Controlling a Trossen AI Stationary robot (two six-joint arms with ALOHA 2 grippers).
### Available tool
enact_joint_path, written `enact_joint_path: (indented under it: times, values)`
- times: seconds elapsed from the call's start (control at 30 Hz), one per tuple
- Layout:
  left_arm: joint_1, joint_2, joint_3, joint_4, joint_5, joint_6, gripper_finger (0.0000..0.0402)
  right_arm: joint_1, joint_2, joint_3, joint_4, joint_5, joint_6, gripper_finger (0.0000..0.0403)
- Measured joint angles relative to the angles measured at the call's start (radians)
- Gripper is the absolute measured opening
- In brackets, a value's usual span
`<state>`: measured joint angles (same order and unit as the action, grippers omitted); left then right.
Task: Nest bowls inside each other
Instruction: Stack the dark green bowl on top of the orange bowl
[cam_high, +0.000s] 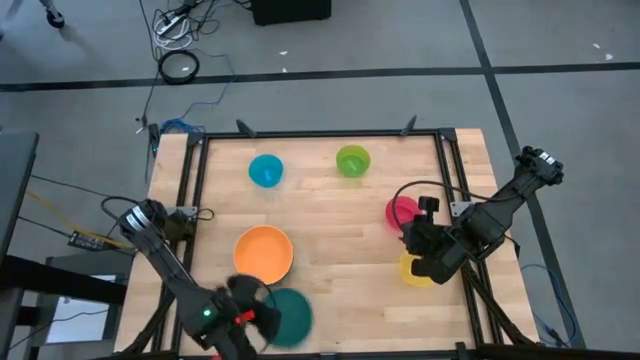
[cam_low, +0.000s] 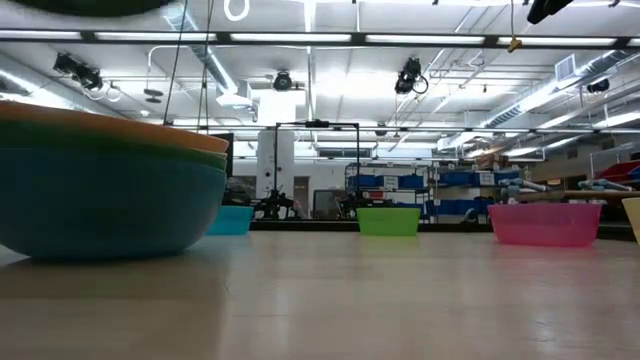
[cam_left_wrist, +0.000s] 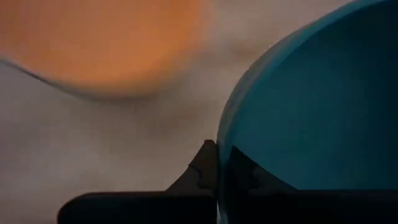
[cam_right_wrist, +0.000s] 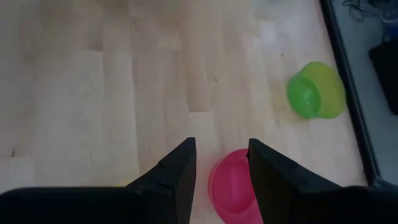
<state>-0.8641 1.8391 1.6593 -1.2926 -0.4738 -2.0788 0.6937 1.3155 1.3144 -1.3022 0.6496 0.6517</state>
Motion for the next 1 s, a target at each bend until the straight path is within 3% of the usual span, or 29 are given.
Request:
enact_joint_path:
  times: [0.1,0.17,0.23,0.43,0.67,0.83,1.0]
  values:
    - [0.034,-0.002,0.076,-0.305,-0.003,-0.023,0.0008,0.000,0.000,0.000,0.000,0.020,-0.004,0.0132]
    - [0.066,-0.050,0.051,-0.239,-0.060,0.058,0.0008,-0.001,0.000,0.000,0.000,0.021,-0.006,0.0132]
    - [0.096,-0.102,0.014,-0.284,-0.080,0.079,0.0008,-0.006,0.000,0.000,0.000,0.021,-0.022,0.0132]
    - [0.198,-0.149,-0.114,-0.275,0.011,0.142,0.0008,-0.021,0.005,0.000,0.000,0.028,-0.027,0.0132]
    - [0.244,-0.162,-0.232,-0.273,0.120,0.164,0.0009,-0.023,0.006,0.000,0.014,0.028,-0.024,0.0132]
    - [0.244,-0.163,-0.235,-0.279,0.128,0.165,0.0017,-0.024,0.006,0.000,0.030,0.036,-0.031,0.0132]
    - [0.244,-0.172,-0.223,-0.279,0.168,0.172,0.0050,-0.027,0.006,0.000,0.038,0.036,-0.033,0.0132]
